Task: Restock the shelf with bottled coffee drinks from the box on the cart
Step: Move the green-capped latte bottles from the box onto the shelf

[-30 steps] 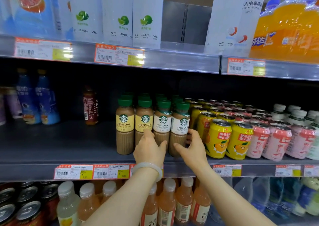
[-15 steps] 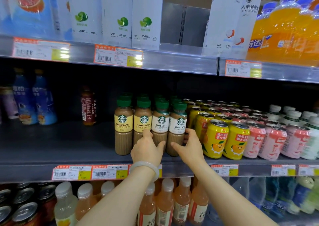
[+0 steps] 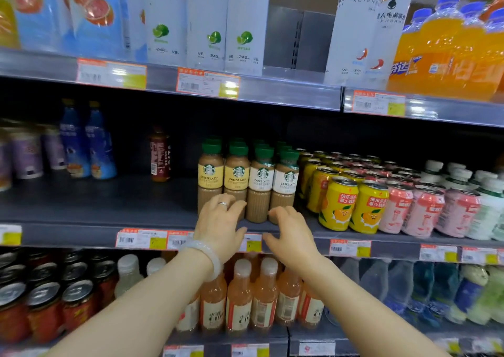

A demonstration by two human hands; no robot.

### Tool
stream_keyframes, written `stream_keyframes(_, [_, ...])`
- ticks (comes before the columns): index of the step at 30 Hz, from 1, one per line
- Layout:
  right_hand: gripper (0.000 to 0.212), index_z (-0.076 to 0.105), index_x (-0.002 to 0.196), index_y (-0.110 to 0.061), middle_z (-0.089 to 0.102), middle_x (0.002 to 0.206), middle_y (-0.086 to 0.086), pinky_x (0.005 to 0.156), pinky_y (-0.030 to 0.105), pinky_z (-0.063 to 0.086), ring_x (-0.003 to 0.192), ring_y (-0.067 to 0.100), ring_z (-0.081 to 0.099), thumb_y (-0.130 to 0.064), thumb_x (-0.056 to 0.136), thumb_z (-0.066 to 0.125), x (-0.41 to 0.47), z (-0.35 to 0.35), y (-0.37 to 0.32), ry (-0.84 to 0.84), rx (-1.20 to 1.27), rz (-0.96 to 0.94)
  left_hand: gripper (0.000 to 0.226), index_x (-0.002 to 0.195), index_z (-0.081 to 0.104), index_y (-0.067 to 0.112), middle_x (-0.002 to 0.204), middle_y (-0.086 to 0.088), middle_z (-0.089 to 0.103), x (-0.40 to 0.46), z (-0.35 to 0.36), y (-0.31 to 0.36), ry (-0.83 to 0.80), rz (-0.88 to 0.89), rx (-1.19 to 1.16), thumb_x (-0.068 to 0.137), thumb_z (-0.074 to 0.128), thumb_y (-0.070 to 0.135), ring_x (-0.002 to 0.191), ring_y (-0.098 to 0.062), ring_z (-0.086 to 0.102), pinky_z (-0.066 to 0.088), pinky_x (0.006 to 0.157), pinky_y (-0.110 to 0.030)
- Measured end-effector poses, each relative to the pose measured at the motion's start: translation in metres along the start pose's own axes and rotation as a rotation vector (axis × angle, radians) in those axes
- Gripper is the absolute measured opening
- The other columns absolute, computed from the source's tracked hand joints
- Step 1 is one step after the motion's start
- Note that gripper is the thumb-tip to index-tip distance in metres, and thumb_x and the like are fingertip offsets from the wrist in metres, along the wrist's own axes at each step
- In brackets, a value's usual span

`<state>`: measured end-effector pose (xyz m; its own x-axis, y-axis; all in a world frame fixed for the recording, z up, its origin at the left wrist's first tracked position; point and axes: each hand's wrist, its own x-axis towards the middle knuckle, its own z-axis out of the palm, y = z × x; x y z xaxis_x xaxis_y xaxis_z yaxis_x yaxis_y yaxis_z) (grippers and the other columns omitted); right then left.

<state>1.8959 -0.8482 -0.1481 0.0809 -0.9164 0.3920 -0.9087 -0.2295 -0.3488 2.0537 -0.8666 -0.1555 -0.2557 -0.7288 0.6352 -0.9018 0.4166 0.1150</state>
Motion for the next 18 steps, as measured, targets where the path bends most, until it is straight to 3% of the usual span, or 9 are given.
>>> stream_keyframes(3, [0.046, 0.044, 0.131, -0.017, 0.047, 0.129, 0.006, 0.095, 0.032, 0.039, 0.121, 0.024, 0.042, -0.023, 0.088, 0.056, -0.012, 0.01, -0.03, -0.115, -0.015, -0.113, 0.052, 0.09, 0.073, 0.013, 0.087, -0.004, 0.069, -0.026, -0.01, -0.009, -0.032, 0.062, 0.108, 0.042, 0.086, 0.027, 0.082, -0.025, 0.07, 0.058, 0.068, -0.033])
stream_keyframes(6, [0.043, 0.045, 0.129, -0.017, 0.05, 0.127, 0.006, 0.098, 0.035, 0.037, 0.12, 0.026, 0.043, -0.023, 0.088, 0.053, -0.026, 0.035, -0.063, -0.191, -0.027, -0.228, 0.036, 0.082, 0.072, 0.015, 0.084, -0.003, 0.069, -0.058, -0.025, -0.024, -0.101, 0.068, 0.13, 0.05, 0.062, 0.027, 0.079, -0.024, 0.069, 0.057, 0.067, -0.03])
stream_keyframes(9, [0.041, 0.044, 0.127, -0.015, 0.047, 0.128, 0.008, 0.098, 0.037, 0.038, 0.122, 0.029, 0.042, -0.02, 0.087, 0.051, -0.04, 0.066, -0.099, -0.295, -0.047, -0.308, 0.041, 0.084, 0.068, 0.016, 0.081, -0.004, 0.068, -0.098, -0.043, -0.058, -0.226, -0.039, 0.193, 0.056, 0.041, 0.026, 0.074, -0.027, 0.068, 0.056, 0.062, -0.029])
stream_keyframes(11, [0.038, 0.043, 0.124, -0.012, 0.045, 0.128, 0.011, 0.092, 0.037, 0.039, 0.119, 0.03, 0.043, -0.019, 0.088, 0.051, -0.052, 0.086, -0.127, -0.358, -0.062, -0.383, 0.046, 0.108, 0.059, 0.016, 0.099, -0.009, 0.066, -0.13, -0.063, -0.08, -0.335, -0.152, 0.269, 0.063, 0.052, 0.024, 0.093, -0.032, 0.064, 0.055, 0.076, -0.034])
stream_keyframes(13, [0.037, 0.043, 0.122, -0.009, 0.043, 0.127, 0.013, 0.089, 0.038, 0.04, 0.117, 0.032, 0.043, -0.019, 0.088, 0.053, -0.066, 0.107, -0.158, -0.436, -0.071, -0.453, 0.052, 0.128, 0.046, 0.013, 0.128, -0.01, 0.049, -0.169, -0.085, -0.105, -0.492, -0.299, 0.36, 0.079, 0.058, 0.025, 0.122, -0.03, 0.045, 0.041, 0.097, -0.037])
stream_keyframes(15, [0.038, 0.045, 0.121, -0.009, 0.045, 0.123, 0.013, 0.087, 0.038, 0.041, 0.116, 0.033, 0.044, -0.021, 0.087, 0.056, -0.082, 0.123, -0.19, -0.491, -0.067, -0.527, 0.049, 0.13, 0.043, 0.014, 0.134, -0.007, 0.04, -0.209, -0.111, -0.128, -0.558, -0.465, 0.423, 0.084, 0.055, 0.027, 0.128, -0.029, 0.036, 0.035, 0.101, -0.037])
stream_keyframes(18, [0.035, 0.047, 0.117, -0.01, 0.048, 0.119, 0.013, 0.084, 0.037, 0.043, 0.113, 0.034, 0.046, -0.022, 0.086, 0.057, -0.106, 0.145, -0.243, -0.567, -0.039, -0.655, 0.053, 0.133, 0.04, 0.013, 0.135, -0.009, 0.04, -0.276, -0.158, -0.156, -0.63, -0.713, 0.475, 0.086, 0.057, 0.032, 0.128, -0.03, 0.037, 0.038, 0.102, -0.038])
